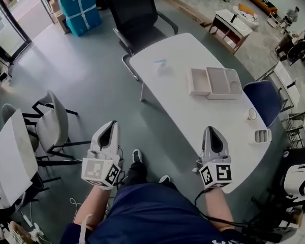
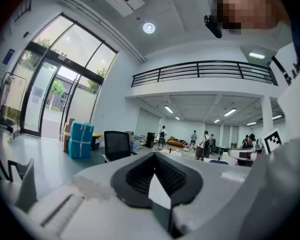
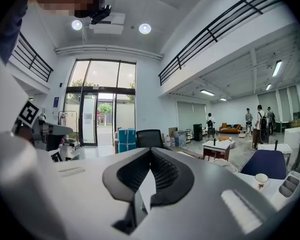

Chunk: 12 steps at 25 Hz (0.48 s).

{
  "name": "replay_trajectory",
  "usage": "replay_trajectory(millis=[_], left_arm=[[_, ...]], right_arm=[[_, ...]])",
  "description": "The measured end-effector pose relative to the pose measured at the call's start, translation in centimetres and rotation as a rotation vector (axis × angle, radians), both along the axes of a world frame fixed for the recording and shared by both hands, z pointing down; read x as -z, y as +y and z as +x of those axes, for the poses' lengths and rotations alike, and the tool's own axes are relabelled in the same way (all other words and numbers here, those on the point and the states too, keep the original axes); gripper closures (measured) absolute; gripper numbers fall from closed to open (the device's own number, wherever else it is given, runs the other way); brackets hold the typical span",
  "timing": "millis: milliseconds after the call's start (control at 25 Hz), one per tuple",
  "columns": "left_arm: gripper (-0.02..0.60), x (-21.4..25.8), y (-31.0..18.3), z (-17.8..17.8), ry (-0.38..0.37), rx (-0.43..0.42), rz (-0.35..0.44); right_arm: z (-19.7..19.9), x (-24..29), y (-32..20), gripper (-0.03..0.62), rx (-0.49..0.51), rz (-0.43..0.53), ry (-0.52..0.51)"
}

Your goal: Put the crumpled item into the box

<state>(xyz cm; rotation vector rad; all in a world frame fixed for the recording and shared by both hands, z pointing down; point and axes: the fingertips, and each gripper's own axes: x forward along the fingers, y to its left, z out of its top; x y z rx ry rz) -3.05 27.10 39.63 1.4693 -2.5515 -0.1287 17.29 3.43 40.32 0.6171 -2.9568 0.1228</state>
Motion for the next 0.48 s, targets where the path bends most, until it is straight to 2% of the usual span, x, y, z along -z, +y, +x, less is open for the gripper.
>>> replay_trajectory(millis=[80,160,280,480], left_arm=[[0.580,0.0,-1.0,-2.4,0.002,-0.043,0.015],[0.578,-0.7,-1.8,-4.8,0.017,-0.092,0.013],[0.527,-1.8,-3.3,-8.2,0.035,-0.162,-0.006],[0.483,-3.7,-5.3,-12.8,0.060,-0.224,-0.028]], right_arm=[[-2.5,0.2,0.1,0.591,-0.012,0.008,0.021],[-5.0,0.3,0.0,0.559,-0.033,0.006,0.028],[-8.0,0.2,-0.6,0.516,-0.082,-0.006,0.029],[-11.1,-0.5,-1.5,0.447,-0.147,-0.030,0.062]])
